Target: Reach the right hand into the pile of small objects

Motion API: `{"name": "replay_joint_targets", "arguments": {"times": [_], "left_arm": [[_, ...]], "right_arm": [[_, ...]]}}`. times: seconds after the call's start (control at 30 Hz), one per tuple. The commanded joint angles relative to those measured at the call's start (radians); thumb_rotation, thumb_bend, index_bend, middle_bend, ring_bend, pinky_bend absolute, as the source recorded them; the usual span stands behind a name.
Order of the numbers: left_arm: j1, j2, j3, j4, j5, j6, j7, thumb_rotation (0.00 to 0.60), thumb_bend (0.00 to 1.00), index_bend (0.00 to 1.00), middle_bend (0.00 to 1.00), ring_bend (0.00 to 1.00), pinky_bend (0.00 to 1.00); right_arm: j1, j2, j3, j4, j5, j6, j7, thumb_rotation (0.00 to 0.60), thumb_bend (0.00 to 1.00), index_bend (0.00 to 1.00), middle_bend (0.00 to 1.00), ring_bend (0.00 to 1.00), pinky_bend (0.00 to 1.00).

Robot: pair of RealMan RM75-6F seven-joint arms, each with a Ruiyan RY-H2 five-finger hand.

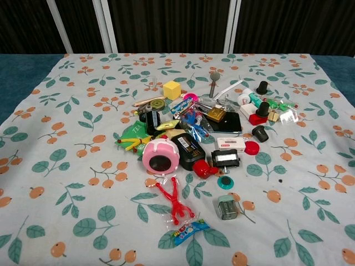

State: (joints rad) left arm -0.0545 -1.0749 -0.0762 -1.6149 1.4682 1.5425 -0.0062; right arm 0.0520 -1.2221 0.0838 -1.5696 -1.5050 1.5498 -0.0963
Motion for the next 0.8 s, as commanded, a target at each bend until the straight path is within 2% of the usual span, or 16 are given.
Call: {"name": "replay_joint_targets", "arguments": {"times": [0.03,0.8], "left_arm": [[0.0,-0.001,0.001,0.001,0.001,0.001,0.0,0.6,0.59,0.11,0.0,0.08,0.09],[0.001,0.001,0.001,-0.008,0.004,0.002,-0.006,0.6,0.59,0.11,0.0,0.08,0.09]], "right_arm": [[0.0,0.0,0.0,-0.001,-0.001,0.001,-0.001,0.6,0.27,0.1,0.14,0.18,0.25],[0.008,0.004,-0.016,0.013,-0.015,-0.03,0.059,0.6,0.27,0.11,0.16,0.18,0.25]]}}
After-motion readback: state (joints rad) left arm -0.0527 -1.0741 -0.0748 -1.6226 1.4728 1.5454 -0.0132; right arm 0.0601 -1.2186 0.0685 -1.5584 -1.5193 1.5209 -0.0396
